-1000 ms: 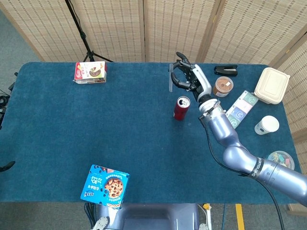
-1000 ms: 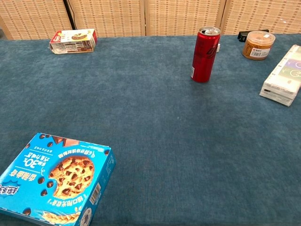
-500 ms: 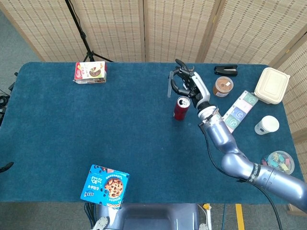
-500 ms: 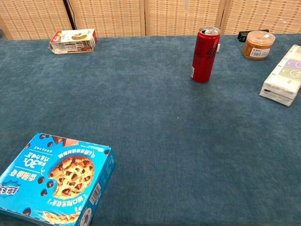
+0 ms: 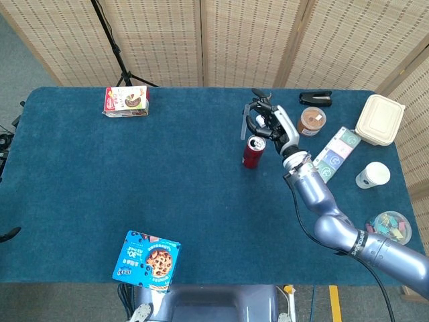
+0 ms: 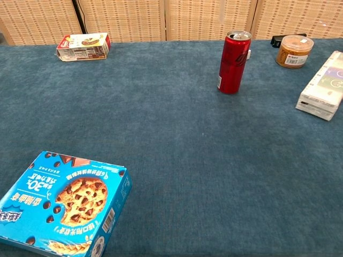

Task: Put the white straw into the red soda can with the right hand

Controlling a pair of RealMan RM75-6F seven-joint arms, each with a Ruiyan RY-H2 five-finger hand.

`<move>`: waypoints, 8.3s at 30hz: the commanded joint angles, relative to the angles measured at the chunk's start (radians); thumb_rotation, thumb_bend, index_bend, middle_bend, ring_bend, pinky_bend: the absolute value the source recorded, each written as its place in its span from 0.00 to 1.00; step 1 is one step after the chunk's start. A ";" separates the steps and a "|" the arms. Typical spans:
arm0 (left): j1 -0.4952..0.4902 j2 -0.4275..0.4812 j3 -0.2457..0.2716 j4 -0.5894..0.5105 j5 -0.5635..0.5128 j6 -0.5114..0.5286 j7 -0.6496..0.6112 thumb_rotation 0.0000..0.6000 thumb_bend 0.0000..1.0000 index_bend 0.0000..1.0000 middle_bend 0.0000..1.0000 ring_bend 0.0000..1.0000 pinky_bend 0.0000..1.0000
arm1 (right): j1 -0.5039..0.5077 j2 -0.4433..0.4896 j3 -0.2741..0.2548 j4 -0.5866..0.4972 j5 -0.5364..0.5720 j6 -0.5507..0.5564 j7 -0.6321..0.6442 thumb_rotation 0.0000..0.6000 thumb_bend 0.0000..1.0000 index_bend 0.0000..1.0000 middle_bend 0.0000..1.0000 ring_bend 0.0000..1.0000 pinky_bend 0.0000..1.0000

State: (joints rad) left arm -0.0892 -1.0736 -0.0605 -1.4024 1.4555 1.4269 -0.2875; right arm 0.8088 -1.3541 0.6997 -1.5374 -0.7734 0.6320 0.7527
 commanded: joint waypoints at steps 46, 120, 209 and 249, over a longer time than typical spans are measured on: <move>-0.003 0.001 0.001 -0.018 -0.005 0.003 0.027 1.00 0.00 0.00 0.00 0.00 0.00 | -0.048 0.009 -0.023 0.045 -0.074 -0.051 0.085 1.00 0.57 0.54 0.00 0.00 0.00; -0.012 -0.017 0.006 0.012 -0.008 -0.019 0.007 1.00 0.00 0.00 0.00 0.00 0.00 | -0.054 -0.025 -0.067 0.102 -0.099 -0.063 0.086 1.00 0.58 0.54 0.00 0.00 0.00; -0.027 -0.039 0.007 0.062 -0.021 -0.065 -0.055 1.00 0.00 0.00 0.00 0.00 0.00 | -0.021 -0.142 -0.204 0.312 -0.387 -0.015 0.041 1.00 0.60 0.00 0.00 0.00 0.00; 0.048 -0.015 0.044 -0.206 -0.101 0.011 0.330 1.00 0.00 0.00 0.00 0.00 0.00 | -0.640 0.171 -0.700 -0.008 -0.727 0.891 -0.896 1.00 0.00 0.00 0.00 0.00 0.00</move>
State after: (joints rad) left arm -0.0524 -1.0909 -0.0231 -1.6058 1.3379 1.4201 0.0455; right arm 0.1772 -1.1890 0.0050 -1.5423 -1.4830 1.5083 -0.1388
